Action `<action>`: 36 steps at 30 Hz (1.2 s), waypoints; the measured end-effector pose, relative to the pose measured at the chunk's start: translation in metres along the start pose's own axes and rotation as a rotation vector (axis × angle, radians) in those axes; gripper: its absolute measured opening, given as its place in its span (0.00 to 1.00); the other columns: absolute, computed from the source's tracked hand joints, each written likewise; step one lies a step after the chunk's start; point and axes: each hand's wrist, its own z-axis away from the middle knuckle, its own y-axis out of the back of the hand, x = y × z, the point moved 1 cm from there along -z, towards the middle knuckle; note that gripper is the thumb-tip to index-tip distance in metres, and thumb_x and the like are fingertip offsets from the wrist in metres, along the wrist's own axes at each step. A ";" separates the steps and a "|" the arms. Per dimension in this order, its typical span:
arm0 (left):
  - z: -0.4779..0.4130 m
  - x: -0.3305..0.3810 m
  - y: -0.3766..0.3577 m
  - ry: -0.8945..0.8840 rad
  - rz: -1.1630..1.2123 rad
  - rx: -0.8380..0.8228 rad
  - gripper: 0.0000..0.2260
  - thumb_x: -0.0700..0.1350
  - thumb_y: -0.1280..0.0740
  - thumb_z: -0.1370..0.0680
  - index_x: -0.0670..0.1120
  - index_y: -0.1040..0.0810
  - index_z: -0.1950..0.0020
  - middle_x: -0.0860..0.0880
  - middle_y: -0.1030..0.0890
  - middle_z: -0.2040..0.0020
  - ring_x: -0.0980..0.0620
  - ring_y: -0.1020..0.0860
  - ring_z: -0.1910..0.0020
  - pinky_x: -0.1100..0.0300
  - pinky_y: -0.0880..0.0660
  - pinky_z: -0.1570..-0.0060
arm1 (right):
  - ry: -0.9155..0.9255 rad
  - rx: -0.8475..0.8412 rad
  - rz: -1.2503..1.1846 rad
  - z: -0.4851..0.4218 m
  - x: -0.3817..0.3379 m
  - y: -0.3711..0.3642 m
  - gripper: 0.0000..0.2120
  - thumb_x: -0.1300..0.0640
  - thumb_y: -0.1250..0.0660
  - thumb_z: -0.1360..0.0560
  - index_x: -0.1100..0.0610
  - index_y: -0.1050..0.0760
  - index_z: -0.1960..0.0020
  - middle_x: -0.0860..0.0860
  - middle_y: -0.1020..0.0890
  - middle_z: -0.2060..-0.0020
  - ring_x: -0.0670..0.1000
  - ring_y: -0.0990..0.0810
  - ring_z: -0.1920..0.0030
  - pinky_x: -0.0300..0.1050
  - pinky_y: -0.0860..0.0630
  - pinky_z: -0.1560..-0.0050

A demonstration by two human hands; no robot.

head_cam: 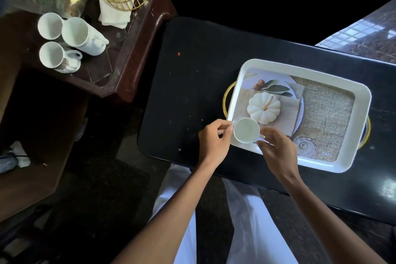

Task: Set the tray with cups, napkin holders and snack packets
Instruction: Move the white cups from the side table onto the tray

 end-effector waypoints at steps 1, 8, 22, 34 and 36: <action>0.000 0.001 0.004 0.005 0.036 0.014 0.06 0.41 0.31 0.20 0.45 0.16 0.45 0.54 0.14 0.51 0.72 0.19 0.57 0.78 0.25 0.57 | -0.008 0.006 -0.006 0.002 -0.002 0.000 0.17 0.70 0.31 0.28 0.59 0.20 0.40 0.48 0.16 0.48 0.46 0.18 0.47 0.29 0.24 0.48; 0.004 0.004 0.074 -0.007 0.241 0.131 0.09 0.43 0.34 0.18 0.50 0.19 0.39 0.52 0.14 0.47 0.56 0.16 0.46 0.50 0.18 0.43 | 0.081 0.203 -0.075 0.014 -0.035 0.002 0.22 0.75 0.36 0.30 0.53 0.19 0.45 0.46 0.16 0.48 0.46 0.18 0.46 0.35 0.21 0.46; -0.040 -0.013 0.325 -0.108 0.340 0.584 0.09 0.41 0.37 0.16 0.46 0.20 0.38 0.50 0.15 0.45 0.54 0.16 0.44 0.58 0.17 0.48 | 0.306 0.017 -0.234 -0.024 -0.217 -0.148 0.12 0.70 0.31 0.25 0.54 0.19 0.51 0.47 0.15 0.56 0.38 0.18 0.58 0.27 0.25 0.54; -0.111 -0.024 0.392 -0.078 0.314 0.694 0.09 0.40 0.35 0.17 0.44 0.20 0.38 0.49 0.16 0.41 0.54 0.18 0.40 0.46 0.19 0.41 | 0.420 -0.016 -0.183 -0.059 -0.331 -0.288 0.09 0.62 0.28 0.25 0.56 0.20 0.45 0.47 0.17 0.53 0.40 0.19 0.56 0.34 0.21 0.57; -0.114 -0.018 0.394 -0.116 0.300 0.695 0.09 0.41 0.35 0.17 0.43 0.20 0.39 0.49 0.16 0.41 0.54 0.18 0.41 0.46 0.18 0.42 | 0.448 0.091 -0.158 -0.066 -0.336 -0.289 0.12 0.61 0.28 0.26 0.56 0.21 0.43 0.46 0.19 0.50 0.43 0.20 0.53 0.38 0.21 0.54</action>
